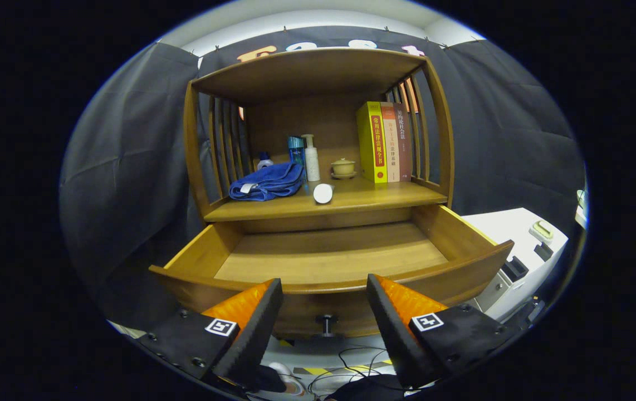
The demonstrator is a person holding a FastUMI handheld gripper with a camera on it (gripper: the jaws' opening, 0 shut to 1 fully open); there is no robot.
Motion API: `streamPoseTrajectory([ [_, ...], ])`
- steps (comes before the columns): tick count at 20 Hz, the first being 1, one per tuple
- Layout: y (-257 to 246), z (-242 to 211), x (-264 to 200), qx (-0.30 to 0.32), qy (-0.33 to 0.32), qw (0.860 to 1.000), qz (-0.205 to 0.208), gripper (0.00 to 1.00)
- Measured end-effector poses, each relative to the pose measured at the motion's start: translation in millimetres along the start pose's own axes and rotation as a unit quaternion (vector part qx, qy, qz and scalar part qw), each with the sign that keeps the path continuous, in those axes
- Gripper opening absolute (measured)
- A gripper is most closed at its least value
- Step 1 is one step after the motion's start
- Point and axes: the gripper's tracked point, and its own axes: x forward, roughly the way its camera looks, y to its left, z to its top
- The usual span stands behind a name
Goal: Pull open the drawer, take out the items inside it, and place them on the countertop above the cabinet.
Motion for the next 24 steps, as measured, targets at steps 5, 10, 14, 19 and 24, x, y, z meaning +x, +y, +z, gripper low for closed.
streamPoseTrajectory([
  [5, 9.0, -20.6, 9.1, 0.001, 0.012, 1.0, 0.004, 0.99],
  [10, 2.8, -23.5, 16.3, 0.0, 0.003, 1.0, -0.019, 0.96],
  [14, 2.2, -15.4, 25.9, 0.007, 0.001, 1.0, -0.015, 0.96],
  [19, 0.4, -3.1, 52.6, 0.005, -0.006, 1.0, -0.013, 0.96],
  [24, -1.4, 11.2, 85.2, 0.016, -0.003, 1.0, -0.011, 0.97],
])
